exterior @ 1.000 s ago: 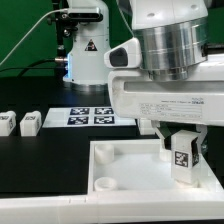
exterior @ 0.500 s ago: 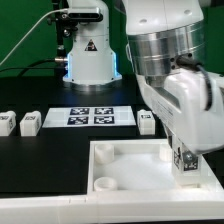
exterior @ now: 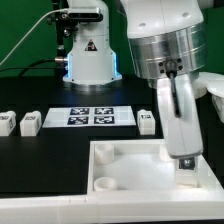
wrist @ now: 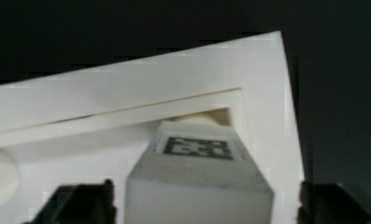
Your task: Assemble one leg
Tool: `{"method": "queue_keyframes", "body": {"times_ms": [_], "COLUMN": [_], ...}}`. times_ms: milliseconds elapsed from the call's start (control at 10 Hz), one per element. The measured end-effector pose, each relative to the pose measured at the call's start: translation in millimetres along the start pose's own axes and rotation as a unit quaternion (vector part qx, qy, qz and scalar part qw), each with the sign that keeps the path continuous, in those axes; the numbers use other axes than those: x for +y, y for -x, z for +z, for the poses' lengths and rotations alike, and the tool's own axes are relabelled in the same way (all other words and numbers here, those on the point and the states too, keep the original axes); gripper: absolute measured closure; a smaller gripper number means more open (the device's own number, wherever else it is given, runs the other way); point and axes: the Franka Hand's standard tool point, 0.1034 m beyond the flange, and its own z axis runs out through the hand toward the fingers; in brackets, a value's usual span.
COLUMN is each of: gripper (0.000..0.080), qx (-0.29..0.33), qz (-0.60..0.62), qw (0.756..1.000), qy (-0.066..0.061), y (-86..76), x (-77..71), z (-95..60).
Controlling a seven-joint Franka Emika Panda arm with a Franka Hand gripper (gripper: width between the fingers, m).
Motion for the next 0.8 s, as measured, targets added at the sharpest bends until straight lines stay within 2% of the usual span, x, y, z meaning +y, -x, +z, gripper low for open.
{"method": "queue_keyframes", "body": {"times_ms": [100, 200, 300, 400, 500, 700, 800], "gripper": [0.0181, 0.0181, 0.0156, 0.0151, 0.0151, 0.0151, 0.0151], "qx": [0.002, 0.003, 0.005, 0.012, 0.012, 0.011, 0.025], "qz": [-0.083, -0.185, -0.291, -0.390, -0.425, -0.550, -0.667], "qw": [0.997, 0.983, 0.957, 0.920, 0.904, 0.834, 0.744], "qy": [0.000, 0.001, 0.016, 0.031, 0.030, 0.034, 0.038], "y": [-0.6, -0.9, -0.6, 1.0, -0.7, -2.5, -2.1], "x": [-0.1, 0.3, 3.0, 3.7, 2.6, 2.4, 3.0], "z": [-0.1, -0.1, 0.3, 1.5, 1.8, 1.6, 2.2]}}
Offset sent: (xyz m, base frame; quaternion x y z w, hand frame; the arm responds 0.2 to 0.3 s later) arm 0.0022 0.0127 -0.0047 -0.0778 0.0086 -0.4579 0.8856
